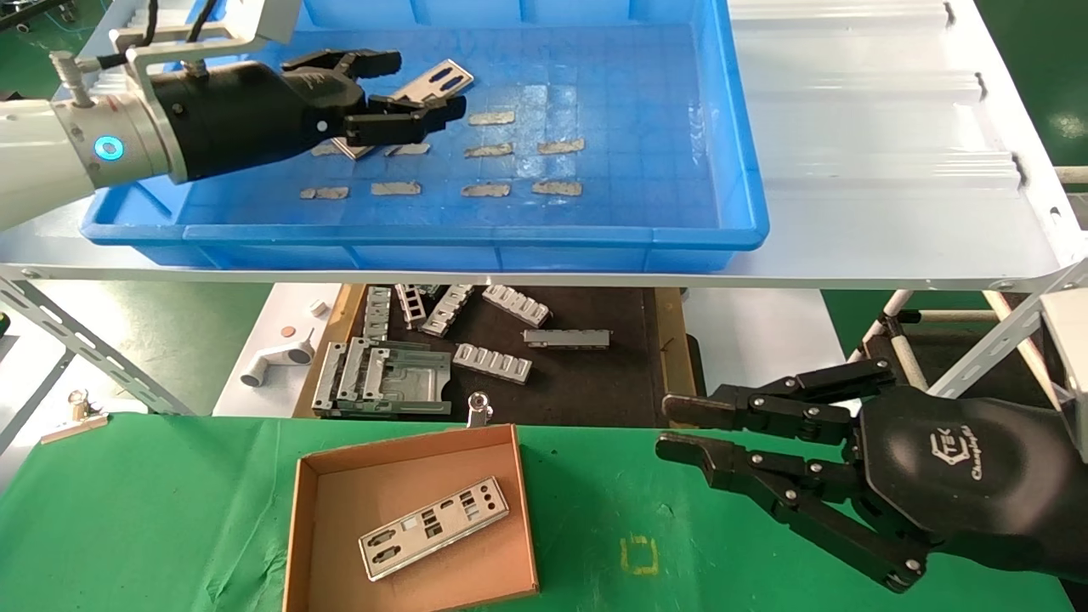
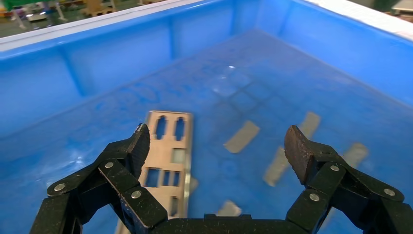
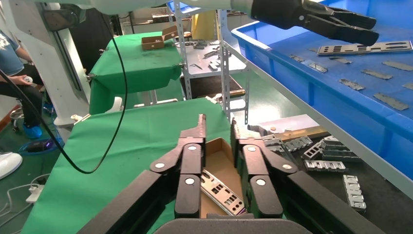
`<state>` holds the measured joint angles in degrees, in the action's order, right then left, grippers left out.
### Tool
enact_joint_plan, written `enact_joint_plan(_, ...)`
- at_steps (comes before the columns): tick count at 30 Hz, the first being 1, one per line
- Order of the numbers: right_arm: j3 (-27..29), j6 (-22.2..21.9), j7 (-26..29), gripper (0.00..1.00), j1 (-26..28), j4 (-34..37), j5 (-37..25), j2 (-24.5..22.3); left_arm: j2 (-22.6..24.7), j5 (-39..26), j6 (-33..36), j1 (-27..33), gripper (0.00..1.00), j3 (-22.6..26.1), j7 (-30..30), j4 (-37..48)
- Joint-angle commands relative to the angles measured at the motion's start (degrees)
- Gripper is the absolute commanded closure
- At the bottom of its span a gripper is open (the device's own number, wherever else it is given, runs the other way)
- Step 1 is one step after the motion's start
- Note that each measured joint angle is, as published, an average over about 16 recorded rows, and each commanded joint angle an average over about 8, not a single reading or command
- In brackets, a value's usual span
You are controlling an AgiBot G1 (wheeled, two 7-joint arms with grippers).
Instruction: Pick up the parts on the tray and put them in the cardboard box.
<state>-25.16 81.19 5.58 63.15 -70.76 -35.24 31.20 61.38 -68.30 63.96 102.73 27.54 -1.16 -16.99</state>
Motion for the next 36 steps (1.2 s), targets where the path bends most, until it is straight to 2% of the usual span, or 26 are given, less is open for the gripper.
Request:
enact_joint_plan(1, 0.0, 0.0, 0.0, 1.0, 0.0, 0.0, 0.0, 0.0, 1.03, -0.48, -0.54, 1.51, 0.0, 0.21, 1.06, 3.35)
enact_joint_plan(6, 0.0, 0.0, 0.0, 1.0, 0.0, 0.0, 0.0, 0.0, 2.56, -1.63, -2.34, 3.43, 0.0, 0.84, 2.98, 8.16)
enact_joint_plan(8, 0.0, 0.0, 0.0, 1.0, 0.0, 0.0, 0.0, 0.0, 3.06, -1.86, -3.3, 3.92, 0.06, 0.93, 3.79, 9.49)
enact_joint_plan(10, 0.0, 0.0, 0.0, 1.0, 0.0, 0.0, 0.0, 0.0, 3.53, -1.98, -4.31, 4.32, 0.23, 0.96, 4.47, 10.58)
enact_joint_plan(15, 0.0, 0.0, 0.0, 1.0, 0.0, 0.0, 0.0, 0.0, 4.6, -1.98, -6.52, 5.04, 0.84, 0.88, 5.55, 12.67)
enact_joint_plan(17, 0.0, 0.0, 0.0, 1.0, 0.0, 0.0, 0.0, 0.0, 4.96, -1.98, -7.13, 5.21, 0.97, 0.86, 5.88, 13.26)
enact_joint_plan(18, 0.0, 0.0, 0.0, 1.0, 0.0, 0.0, 0.0, 0.0, 5.11, -1.98, -7.33, 5.27, 1.0, 0.86, 6.04, 13.51)
enact_joint_plan(36, 0.0, 0.0, 0.0, 1.0, 0.0, 0.0, 0.0, 0.0, 5.09, -1.93, -4.15, 5.66, 1.0, 0.83, 7.85, 15.48)
